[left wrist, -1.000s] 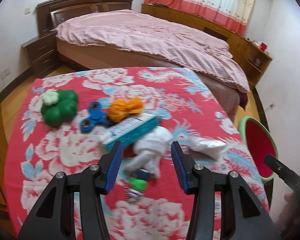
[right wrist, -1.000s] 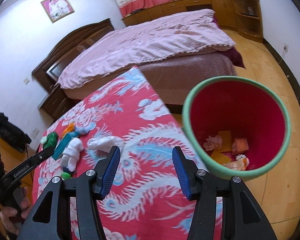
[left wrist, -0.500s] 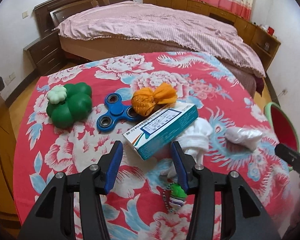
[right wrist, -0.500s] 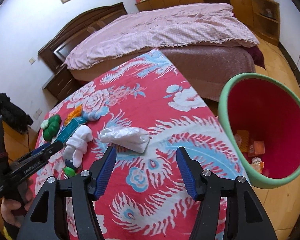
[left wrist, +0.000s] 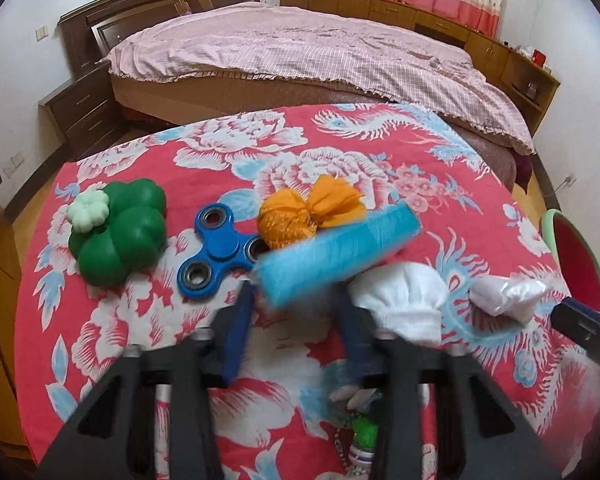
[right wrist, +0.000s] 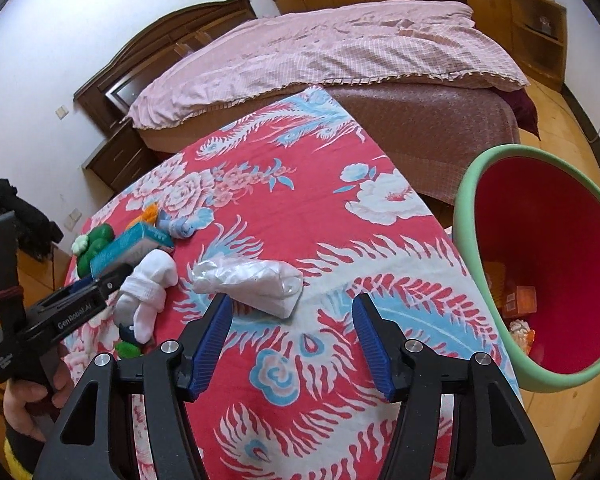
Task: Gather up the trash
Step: 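Grasp the white knit glove with the left tool while the right tool grasps the clear plastic bag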
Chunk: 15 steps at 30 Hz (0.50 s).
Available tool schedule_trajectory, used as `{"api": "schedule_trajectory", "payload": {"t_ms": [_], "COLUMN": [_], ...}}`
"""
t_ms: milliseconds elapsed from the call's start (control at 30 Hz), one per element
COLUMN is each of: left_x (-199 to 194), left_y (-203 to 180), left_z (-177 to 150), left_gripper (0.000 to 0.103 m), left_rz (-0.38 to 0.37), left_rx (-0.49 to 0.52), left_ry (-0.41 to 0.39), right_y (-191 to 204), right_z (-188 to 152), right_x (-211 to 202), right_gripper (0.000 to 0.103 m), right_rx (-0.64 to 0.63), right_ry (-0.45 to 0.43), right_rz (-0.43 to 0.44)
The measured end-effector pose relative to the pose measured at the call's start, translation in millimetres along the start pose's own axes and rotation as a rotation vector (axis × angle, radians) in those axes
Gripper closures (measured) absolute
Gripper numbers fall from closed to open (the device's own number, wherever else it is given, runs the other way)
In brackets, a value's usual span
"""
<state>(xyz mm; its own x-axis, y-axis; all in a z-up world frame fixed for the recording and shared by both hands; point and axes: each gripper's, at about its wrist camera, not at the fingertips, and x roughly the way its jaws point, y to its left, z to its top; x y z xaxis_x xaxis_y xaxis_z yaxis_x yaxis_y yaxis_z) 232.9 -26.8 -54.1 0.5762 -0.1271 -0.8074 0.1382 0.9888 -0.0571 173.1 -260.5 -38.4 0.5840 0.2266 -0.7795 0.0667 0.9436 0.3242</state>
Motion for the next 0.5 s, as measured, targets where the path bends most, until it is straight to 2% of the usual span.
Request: {"api": "schedule_trajectory", "payload": {"t_ms": [67,100,133,433,500], "left_x": [-1,-2,-3,-13,-14], "left_y": [0,0,0,8,11], "left_z": [0,-1,-1,-10,-12], "left_gripper": [0.082,0.090,0.092,0.092,0.089], "left_rz": [-0.015,-0.026,-0.032,-0.082,-0.089], "left_rx": [-0.006,-0.008,-0.008,-0.096,-0.123], "left_ry": [-0.005,-0.008,-0.008,-0.001,0.005], "right_y": [0,0,0,13,17], "right_z": [1,1,2,10,12], "right_x": [3,5,7,21,26], "right_gripper": [0.039,0.039,0.039,0.039,0.039], "right_rx": [-0.003,-0.004,-0.005,-0.097,-0.128], "right_ry": [0.004,0.006,0.010,0.016,0.015], "right_rz": [0.000,0.000,0.000,0.002,0.007]}}
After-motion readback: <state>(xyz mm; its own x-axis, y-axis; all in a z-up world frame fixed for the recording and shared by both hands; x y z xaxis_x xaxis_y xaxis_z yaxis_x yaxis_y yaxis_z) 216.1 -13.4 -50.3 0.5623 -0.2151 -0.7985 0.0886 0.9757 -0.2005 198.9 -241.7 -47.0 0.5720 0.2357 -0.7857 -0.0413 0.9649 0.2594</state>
